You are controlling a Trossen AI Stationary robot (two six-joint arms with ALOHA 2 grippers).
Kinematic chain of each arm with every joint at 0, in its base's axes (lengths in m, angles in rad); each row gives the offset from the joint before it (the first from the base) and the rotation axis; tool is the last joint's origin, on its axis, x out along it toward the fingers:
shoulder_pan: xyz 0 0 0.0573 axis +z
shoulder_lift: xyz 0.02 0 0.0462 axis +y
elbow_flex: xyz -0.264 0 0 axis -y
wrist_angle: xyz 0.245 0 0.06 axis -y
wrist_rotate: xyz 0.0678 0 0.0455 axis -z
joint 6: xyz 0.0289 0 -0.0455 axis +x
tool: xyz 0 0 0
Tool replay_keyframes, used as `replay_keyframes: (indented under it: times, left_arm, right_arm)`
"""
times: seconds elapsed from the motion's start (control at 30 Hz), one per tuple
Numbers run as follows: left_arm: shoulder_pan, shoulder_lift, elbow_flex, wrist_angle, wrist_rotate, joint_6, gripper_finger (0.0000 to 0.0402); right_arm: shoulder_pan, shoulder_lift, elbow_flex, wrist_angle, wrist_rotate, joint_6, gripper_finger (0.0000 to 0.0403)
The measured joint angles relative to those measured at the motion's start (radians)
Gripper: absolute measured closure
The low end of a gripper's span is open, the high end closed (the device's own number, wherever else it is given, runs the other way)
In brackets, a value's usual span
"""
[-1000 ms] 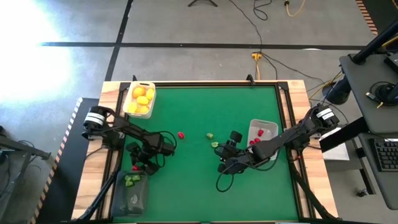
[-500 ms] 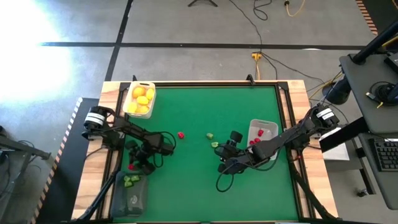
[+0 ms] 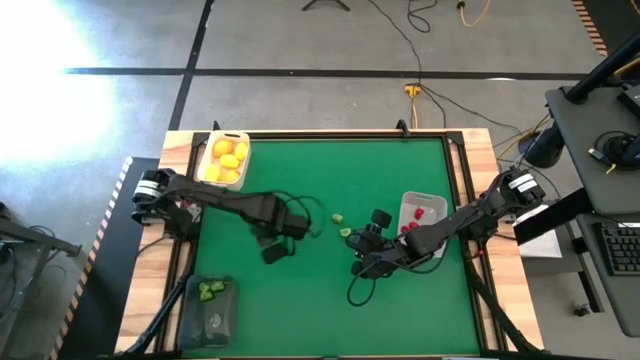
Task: Sort produce into baskets
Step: Put the red chili pepper into the gray bin
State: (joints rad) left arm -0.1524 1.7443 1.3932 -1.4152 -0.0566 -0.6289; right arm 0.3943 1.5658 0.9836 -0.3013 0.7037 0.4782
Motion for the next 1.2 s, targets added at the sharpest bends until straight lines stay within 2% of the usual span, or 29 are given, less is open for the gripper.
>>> replay_keyframes:
  times: [0.07, 0.2, 0.4, 0.57, 0.77, 0.87, 1.0, 1.2]
  left_arm:
    - [0.0, 0.0, 0.098, 0.083, -0.062, 0.102, 0.0317]
    - [0.008, 0.0, 0.243, 0.362, -0.119, 0.318, 0.0317]
    - [0.065, 0.002, 0.268, 0.746, -0.128, 0.609, 0.0317]
    - [0.127, 0.046, 0.185, 1.049, -0.048, 0.72, 0.0317]
    - [0.177, 0.168, 0.126, 1.426, 0.143, 0.763, 0.0317]
    - [0.187, 0.26, 0.146, 1.492, 0.196, 0.786, 0.0317]
    - [0.188, 0.377, 0.218, 1.561, 0.198, 0.808, 0.0317]
    - [0.188, 0.535, 0.364, 1.573, 0.207, 0.807, 0.0317]
  right_arm:
    - [0.0, 0.001, -0.012, -0.001, -0.001, 0.028, 0.0268]
    - [0.008, 0.0, -0.027, -0.021, -0.001, 0.058, 0.0274]
    - [0.099, -0.065, 0.018, -0.267, 0.007, 0.245, 0.0297]
    - [0.22, -0.139, 0.03, -0.498, 0.1, 0.482, 0.032]
    - [0.31, -0.25, 0.036, -0.756, 0.038, 0.77, 0.0341]
    - [0.324, -0.305, 0.042, -0.799, -0.013, 0.786, 0.0347]
    - [0.32, -0.36, 0.041, -0.849, -0.099, 0.779, 0.0351]
    - [0.321, -0.435, 0.041, -0.948, -0.223, 0.89, 0.0351]
